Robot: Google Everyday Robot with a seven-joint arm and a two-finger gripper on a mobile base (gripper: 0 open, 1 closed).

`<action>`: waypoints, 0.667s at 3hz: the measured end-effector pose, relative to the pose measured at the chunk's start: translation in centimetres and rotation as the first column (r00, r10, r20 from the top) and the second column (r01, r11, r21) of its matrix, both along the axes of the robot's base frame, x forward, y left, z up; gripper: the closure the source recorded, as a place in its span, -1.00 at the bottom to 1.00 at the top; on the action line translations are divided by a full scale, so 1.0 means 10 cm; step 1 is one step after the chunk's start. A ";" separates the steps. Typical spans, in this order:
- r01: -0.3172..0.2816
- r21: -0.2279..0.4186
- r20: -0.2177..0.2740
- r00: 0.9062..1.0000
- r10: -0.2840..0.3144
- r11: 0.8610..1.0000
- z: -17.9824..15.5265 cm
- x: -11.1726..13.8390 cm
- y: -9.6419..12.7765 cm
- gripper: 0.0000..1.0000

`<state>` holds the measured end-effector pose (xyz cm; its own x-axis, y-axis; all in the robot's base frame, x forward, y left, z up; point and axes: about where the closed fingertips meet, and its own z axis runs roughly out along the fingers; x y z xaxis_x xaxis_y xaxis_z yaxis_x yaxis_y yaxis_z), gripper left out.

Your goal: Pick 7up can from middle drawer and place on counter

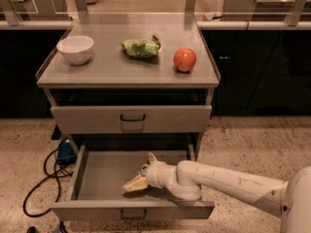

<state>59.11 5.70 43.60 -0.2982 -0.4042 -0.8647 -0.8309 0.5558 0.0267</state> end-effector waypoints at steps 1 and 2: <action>0.059 -0.006 -0.028 0.998 -0.059 0.998 -0.07 -0.05 -0.43 -1.00; 0.025 -0.013 -0.062 0.998 -0.026 1.000 -0.24 -0.06 -0.25 -1.00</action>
Offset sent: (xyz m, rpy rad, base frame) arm -0.0101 -0.0735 -0.0150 -0.0122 0.0505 -0.0990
